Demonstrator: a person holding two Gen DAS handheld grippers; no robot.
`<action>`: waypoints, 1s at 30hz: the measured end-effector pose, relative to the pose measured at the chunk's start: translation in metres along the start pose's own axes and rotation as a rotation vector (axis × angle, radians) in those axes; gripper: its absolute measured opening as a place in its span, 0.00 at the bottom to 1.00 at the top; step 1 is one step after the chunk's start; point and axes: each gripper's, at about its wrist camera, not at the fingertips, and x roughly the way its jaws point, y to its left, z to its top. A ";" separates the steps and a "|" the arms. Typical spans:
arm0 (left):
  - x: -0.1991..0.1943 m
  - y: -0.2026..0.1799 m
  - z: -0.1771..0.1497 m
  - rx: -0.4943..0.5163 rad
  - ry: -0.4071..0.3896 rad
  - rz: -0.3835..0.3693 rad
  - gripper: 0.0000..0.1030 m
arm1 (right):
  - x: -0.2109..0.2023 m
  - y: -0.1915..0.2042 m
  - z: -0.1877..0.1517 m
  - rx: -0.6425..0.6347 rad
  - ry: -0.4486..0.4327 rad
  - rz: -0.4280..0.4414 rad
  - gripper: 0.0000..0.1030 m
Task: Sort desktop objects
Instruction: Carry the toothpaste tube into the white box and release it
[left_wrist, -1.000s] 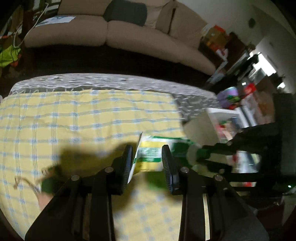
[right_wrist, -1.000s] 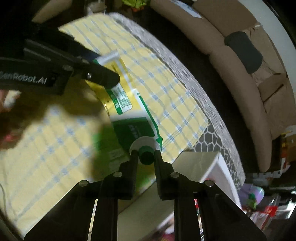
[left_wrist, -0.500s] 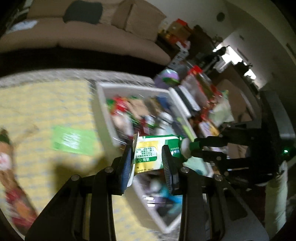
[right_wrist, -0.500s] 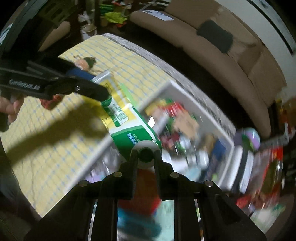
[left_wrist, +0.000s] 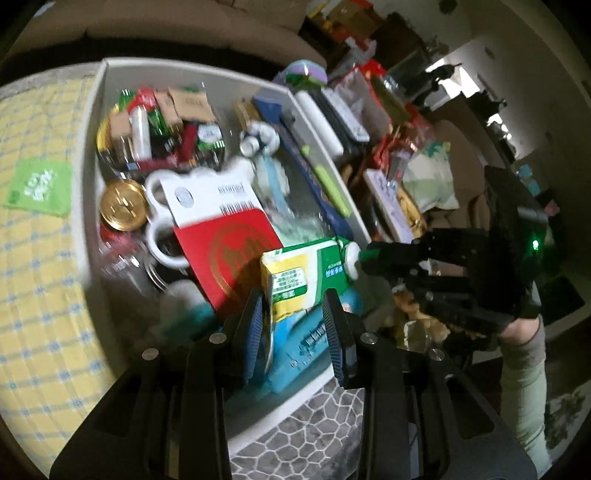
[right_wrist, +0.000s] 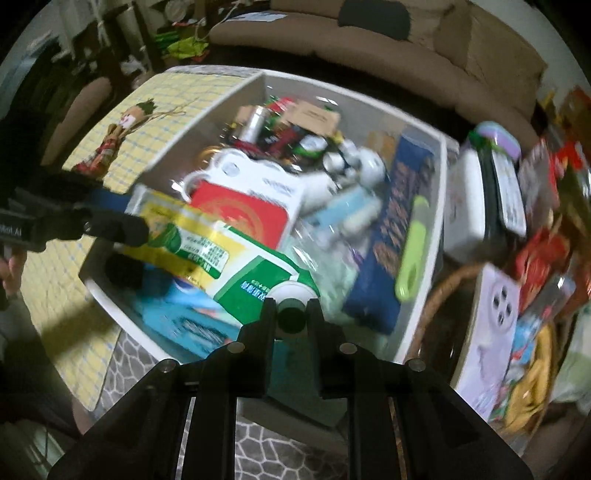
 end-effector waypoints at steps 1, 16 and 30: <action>0.005 -0.002 -0.004 0.002 0.013 0.009 0.28 | 0.001 -0.006 -0.007 0.012 -0.001 0.010 0.15; 0.040 -0.016 -0.022 0.094 0.088 0.309 0.28 | 0.010 -0.042 -0.048 0.116 -0.067 0.009 0.17; 0.045 -0.029 -0.027 0.117 0.106 0.289 0.30 | -0.003 -0.055 -0.058 0.262 -0.149 0.095 0.26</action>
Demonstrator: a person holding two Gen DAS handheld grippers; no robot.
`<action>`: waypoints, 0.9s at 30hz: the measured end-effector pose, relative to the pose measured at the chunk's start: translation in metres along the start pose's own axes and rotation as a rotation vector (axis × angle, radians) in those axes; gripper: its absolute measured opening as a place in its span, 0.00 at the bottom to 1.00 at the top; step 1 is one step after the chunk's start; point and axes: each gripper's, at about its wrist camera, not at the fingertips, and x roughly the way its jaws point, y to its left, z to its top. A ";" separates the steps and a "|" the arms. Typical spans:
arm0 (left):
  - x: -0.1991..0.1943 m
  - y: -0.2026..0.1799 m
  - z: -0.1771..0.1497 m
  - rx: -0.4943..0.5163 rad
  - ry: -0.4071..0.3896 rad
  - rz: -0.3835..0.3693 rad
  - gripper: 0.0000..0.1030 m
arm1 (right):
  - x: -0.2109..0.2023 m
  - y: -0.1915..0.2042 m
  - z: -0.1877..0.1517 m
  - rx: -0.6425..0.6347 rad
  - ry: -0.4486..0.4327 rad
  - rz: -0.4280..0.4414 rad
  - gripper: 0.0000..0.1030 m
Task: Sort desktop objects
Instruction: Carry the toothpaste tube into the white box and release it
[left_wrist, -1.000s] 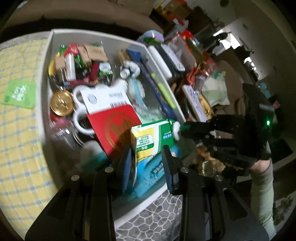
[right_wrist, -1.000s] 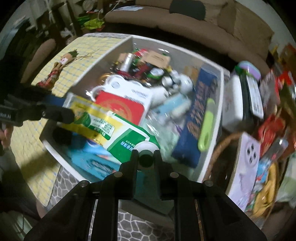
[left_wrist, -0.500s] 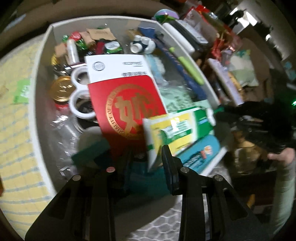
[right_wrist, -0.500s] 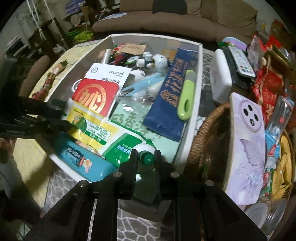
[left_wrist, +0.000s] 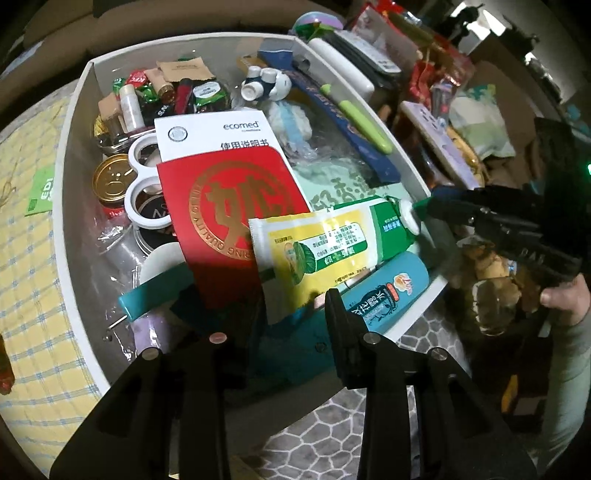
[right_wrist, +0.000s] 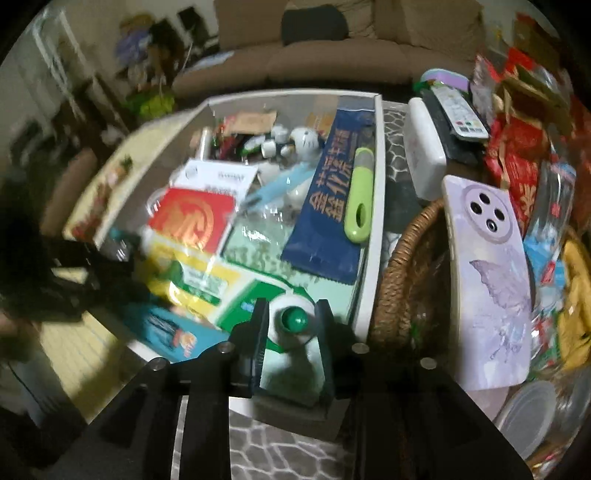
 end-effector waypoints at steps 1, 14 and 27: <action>0.001 0.001 0.001 -0.003 0.001 0.005 0.30 | 0.001 -0.002 0.001 0.014 0.007 0.000 0.26; -0.008 -0.011 0.003 0.001 -0.039 -0.134 0.29 | 0.009 0.010 -0.003 0.029 -0.025 -0.024 0.17; -0.059 0.061 0.052 -0.145 -0.192 -0.171 0.29 | 0.013 0.031 0.076 0.038 -0.119 0.002 0.17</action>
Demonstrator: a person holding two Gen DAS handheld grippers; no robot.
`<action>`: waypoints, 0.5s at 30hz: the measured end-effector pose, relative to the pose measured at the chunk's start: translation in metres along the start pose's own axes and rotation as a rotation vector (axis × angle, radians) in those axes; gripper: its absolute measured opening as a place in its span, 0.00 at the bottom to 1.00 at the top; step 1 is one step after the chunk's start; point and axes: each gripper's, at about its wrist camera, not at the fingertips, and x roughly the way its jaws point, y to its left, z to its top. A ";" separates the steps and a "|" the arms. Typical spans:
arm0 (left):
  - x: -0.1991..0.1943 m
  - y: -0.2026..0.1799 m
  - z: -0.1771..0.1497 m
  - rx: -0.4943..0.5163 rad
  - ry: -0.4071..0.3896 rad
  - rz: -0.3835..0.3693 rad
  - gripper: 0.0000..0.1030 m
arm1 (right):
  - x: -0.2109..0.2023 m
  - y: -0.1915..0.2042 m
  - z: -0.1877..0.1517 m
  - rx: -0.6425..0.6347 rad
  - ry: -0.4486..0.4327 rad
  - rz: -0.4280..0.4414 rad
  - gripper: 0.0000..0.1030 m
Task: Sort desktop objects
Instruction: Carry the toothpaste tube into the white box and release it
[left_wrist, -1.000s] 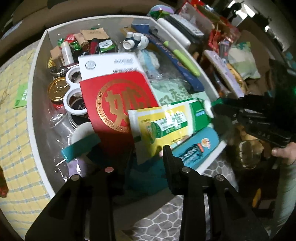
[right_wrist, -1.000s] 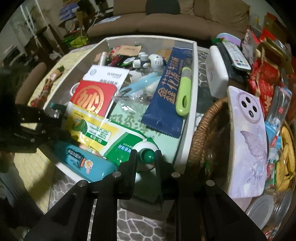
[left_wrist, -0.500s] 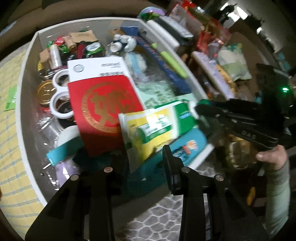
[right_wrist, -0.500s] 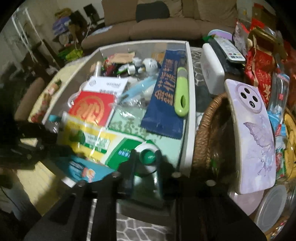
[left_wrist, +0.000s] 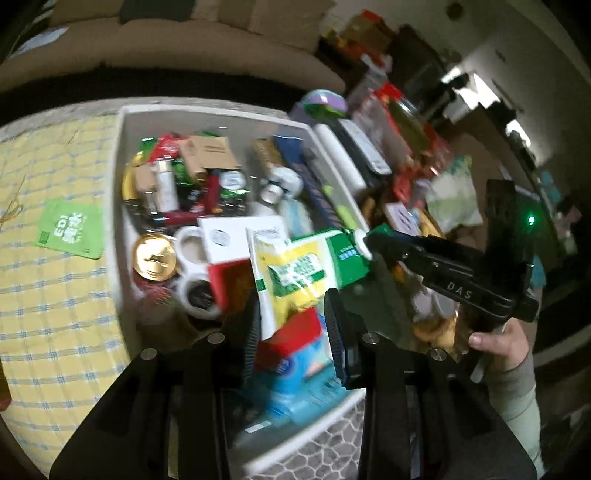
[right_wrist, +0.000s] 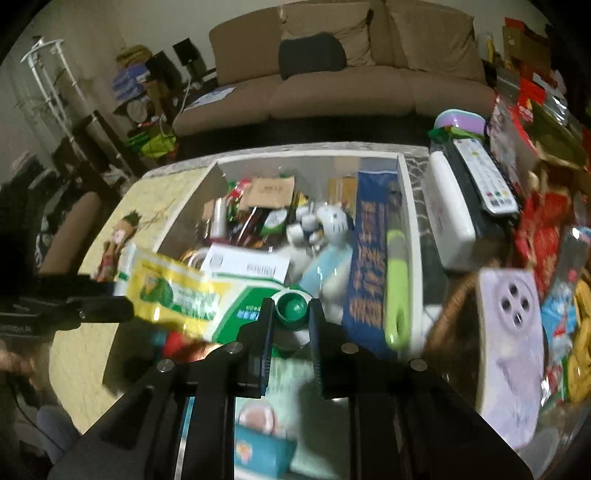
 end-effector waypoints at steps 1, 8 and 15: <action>0.002 0.006 0.002 -0.010 -0.002 0.008 0.29 | 0.009 -0.001 0.005 0.010 0.002 0.004 0.17; 0.044 0.036 0.012 -0.046 0.043 0.059 0.29 | 0.062 -0.015 0.010 0.012 0.071 -0.087 0.18; 0.064 0.035 0.003 -0.010 0.083 0.141 0.29 | 0.065 -0.026 0.005 0.020 0.072 -0.097 0.20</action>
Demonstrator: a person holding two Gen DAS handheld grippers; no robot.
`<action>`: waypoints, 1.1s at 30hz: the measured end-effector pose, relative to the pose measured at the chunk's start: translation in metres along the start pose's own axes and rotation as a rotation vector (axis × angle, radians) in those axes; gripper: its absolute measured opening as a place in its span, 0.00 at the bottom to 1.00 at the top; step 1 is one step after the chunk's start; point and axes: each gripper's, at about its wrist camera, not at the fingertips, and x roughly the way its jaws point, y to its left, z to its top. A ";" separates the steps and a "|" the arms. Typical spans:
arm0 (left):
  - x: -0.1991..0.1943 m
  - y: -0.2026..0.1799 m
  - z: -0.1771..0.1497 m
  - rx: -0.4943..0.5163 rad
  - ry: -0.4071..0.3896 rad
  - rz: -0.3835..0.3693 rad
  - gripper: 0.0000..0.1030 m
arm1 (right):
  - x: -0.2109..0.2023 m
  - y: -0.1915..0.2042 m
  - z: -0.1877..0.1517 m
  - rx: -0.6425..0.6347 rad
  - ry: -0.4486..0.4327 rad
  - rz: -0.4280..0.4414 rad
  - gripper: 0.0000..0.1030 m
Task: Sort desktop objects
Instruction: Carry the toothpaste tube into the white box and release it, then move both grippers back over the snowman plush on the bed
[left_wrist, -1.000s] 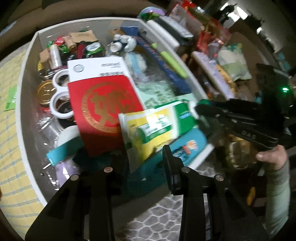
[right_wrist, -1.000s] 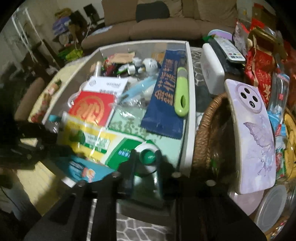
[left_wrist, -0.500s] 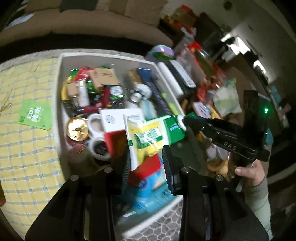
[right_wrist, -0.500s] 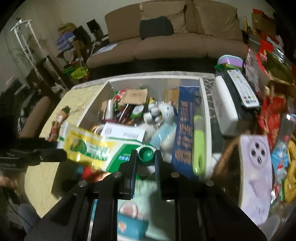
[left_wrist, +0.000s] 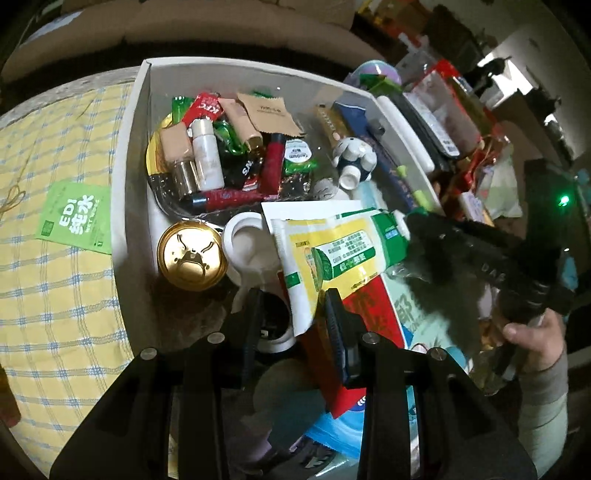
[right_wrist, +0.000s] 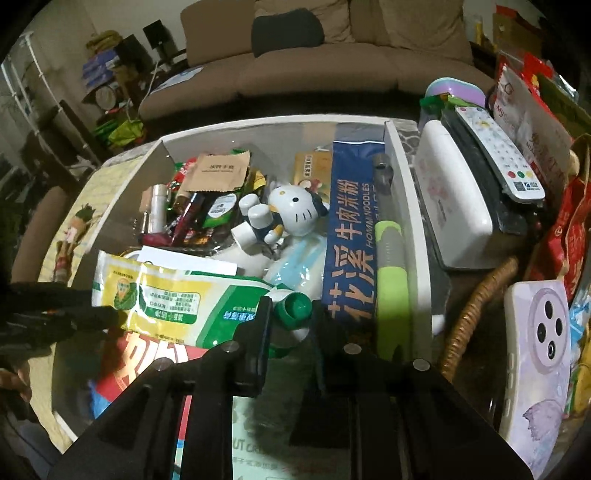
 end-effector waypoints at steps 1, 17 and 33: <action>0.000 0.000 0.000 -0.004 0.000 0.002 0.29 | -0.001 0.001 0.000 -0.002 0.000 -0.004 0.20; -0.063 -0.033 -0.008 0.047 -0.103 -0.012 0.63 | -0.079 -0.012 -0.005 0.101 -0.136 0.085 0.39; -0.119 -0.021 -0.107 0.098 -0.165 0.131 1.00 | -0.109 0.058 -0.072 -0.009 -0.114 0.035 0.85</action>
